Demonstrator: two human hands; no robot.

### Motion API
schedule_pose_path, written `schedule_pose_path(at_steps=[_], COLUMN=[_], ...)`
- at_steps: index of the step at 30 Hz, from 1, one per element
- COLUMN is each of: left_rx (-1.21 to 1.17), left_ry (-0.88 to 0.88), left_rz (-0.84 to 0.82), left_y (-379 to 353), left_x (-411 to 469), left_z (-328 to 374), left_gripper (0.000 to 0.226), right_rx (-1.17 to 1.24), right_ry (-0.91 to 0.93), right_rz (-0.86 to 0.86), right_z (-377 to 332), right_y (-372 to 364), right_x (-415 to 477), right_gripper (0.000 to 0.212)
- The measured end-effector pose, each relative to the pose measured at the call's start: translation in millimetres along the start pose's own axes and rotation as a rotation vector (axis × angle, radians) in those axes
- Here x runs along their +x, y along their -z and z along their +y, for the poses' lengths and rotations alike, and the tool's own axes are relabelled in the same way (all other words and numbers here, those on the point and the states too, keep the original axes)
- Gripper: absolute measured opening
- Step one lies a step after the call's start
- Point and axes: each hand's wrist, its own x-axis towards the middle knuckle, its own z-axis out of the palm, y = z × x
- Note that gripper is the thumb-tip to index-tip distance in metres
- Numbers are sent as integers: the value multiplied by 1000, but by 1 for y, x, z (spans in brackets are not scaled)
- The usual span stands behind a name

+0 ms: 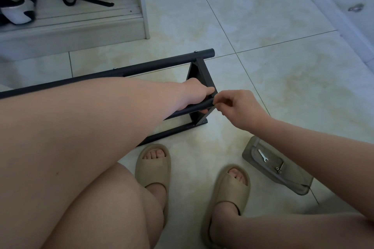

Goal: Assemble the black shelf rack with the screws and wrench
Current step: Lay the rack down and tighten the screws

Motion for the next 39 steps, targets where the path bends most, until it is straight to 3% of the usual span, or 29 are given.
schedule_pose_path(at_steps=[3, 8, 14, 22, 32, 39], left_rx=[4, -6, 48, 36, 40, 8], left_ry=[2, -18, -8, -3, 5, 2], left_rz=[1, 3, 16, 15, 13, 1], left_y=[0, -1, 0, 0, -1, -1], left_x=[0, 0, 2, -2, -3, -2], left_z=[0, 0, 1, 4, 2, 2], left_gripper=[30, 29, 32, 36, 34, 32], right_rx=[139, 125, -97, 249, -136, 291], right_ry=[-118, -126, 14, -104, 92, -192], right_rz=[-40, -50, -21, 2, 33, 81], right_z=[-2, -8, -5, 18, 8, 3], right_y=[-1, -5, -3, 8, -3, -11], right_x=[-1, -3, -5, -10, -5, 4], right_gripper=[16, 13, 17, 18, 10, 22])
